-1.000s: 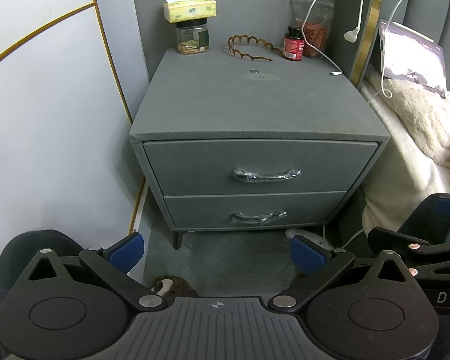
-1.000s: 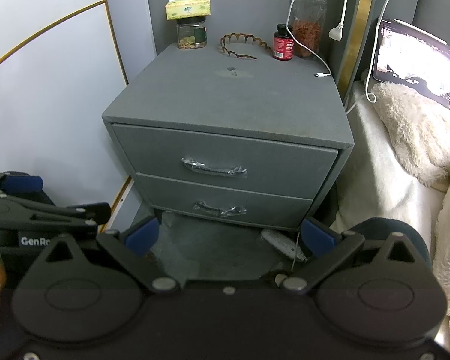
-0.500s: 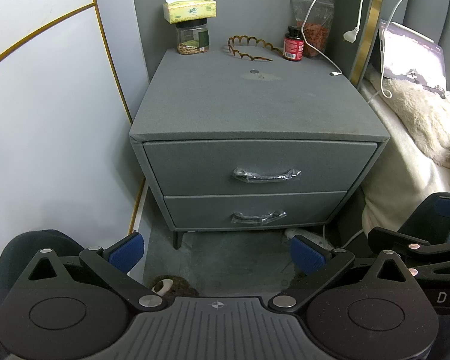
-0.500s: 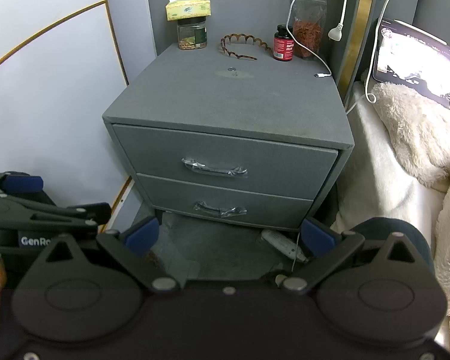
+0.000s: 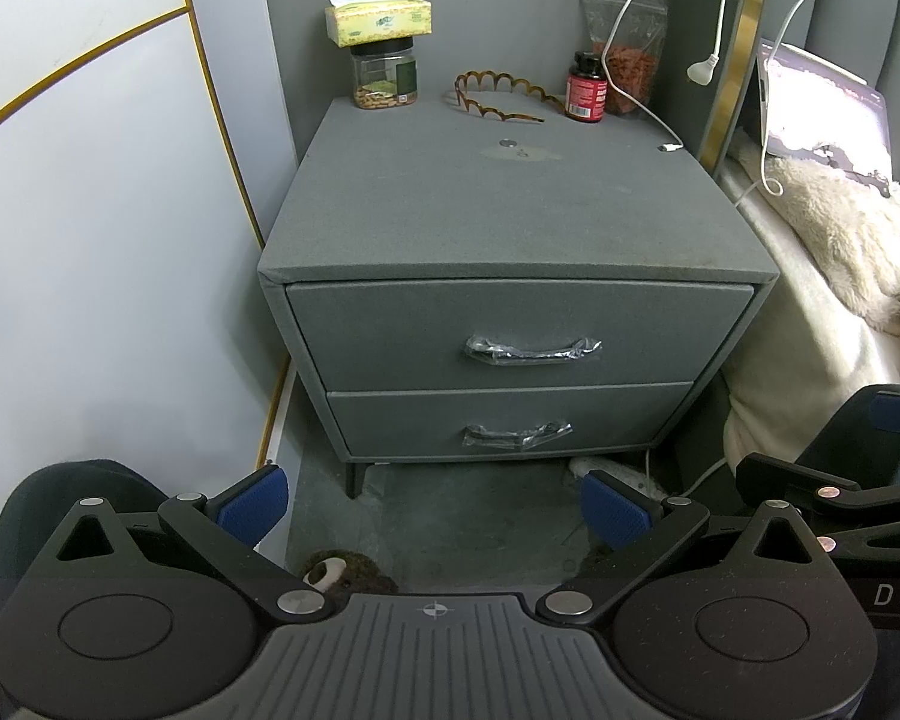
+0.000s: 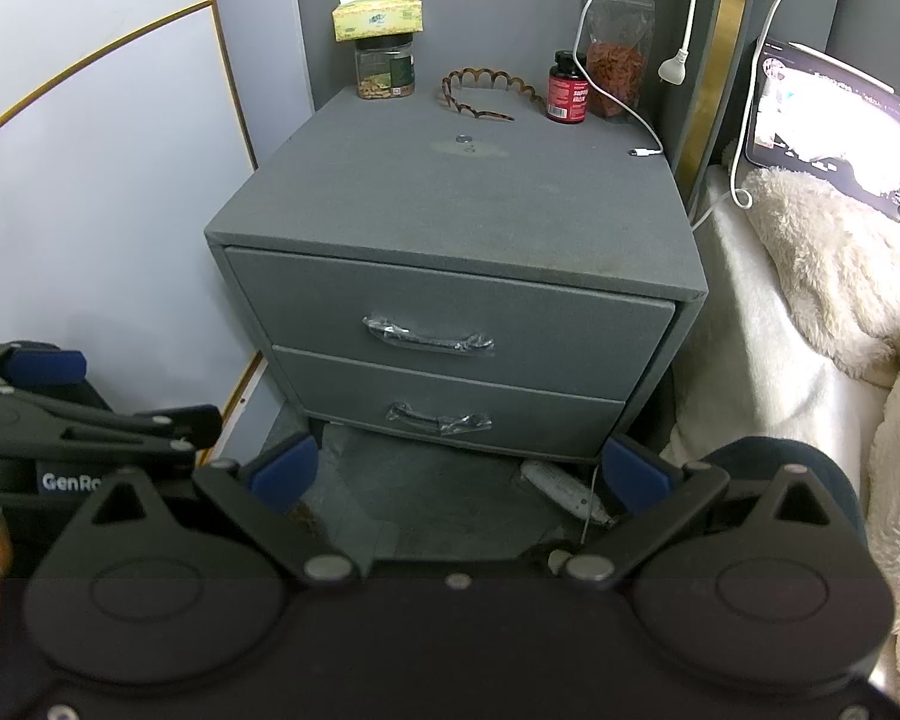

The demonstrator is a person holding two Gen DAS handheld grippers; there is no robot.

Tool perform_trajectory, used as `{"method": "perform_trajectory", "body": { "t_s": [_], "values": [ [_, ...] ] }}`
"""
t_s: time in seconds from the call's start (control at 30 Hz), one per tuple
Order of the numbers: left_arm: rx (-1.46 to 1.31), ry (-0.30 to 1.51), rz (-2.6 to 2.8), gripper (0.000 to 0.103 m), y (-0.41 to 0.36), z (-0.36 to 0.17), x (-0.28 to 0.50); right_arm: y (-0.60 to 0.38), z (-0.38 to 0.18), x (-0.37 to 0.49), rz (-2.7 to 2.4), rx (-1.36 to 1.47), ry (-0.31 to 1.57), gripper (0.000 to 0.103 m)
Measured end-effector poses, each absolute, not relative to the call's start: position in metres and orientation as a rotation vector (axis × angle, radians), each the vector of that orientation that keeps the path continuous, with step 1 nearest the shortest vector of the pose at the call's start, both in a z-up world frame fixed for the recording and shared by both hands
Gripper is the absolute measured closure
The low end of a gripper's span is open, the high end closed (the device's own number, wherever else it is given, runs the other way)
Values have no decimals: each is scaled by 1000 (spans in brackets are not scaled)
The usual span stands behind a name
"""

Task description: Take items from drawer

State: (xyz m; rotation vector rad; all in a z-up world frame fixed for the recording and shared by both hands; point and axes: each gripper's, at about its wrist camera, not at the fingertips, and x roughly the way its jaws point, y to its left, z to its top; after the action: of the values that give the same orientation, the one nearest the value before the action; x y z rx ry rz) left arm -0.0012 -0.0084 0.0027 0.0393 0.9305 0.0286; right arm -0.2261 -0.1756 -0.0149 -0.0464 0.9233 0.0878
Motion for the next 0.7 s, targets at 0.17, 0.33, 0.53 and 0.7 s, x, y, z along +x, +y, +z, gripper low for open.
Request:
{"method": "perform_trajectory", "body": {
  "t_s": [0.17, 0.33, 0.53, 0.7],
  "values": [
    [11, 885, 11, 0, -7, 3, -5, -177, -13, -227, 83, -46, 911, 0],
    [5, 751, -60, 0, -2, 5, -15, -183, -10, -226, 68, -36, 891, 0],
    [-58, 800, -68, 0, 3, 6, -11, -188, -9, -234, 119, 8, 816, 0],
    [-20, 808, -48, 0, -2, 7, -11, -187, -11, -235, 169, 28, 817, 0]
  ]
}}
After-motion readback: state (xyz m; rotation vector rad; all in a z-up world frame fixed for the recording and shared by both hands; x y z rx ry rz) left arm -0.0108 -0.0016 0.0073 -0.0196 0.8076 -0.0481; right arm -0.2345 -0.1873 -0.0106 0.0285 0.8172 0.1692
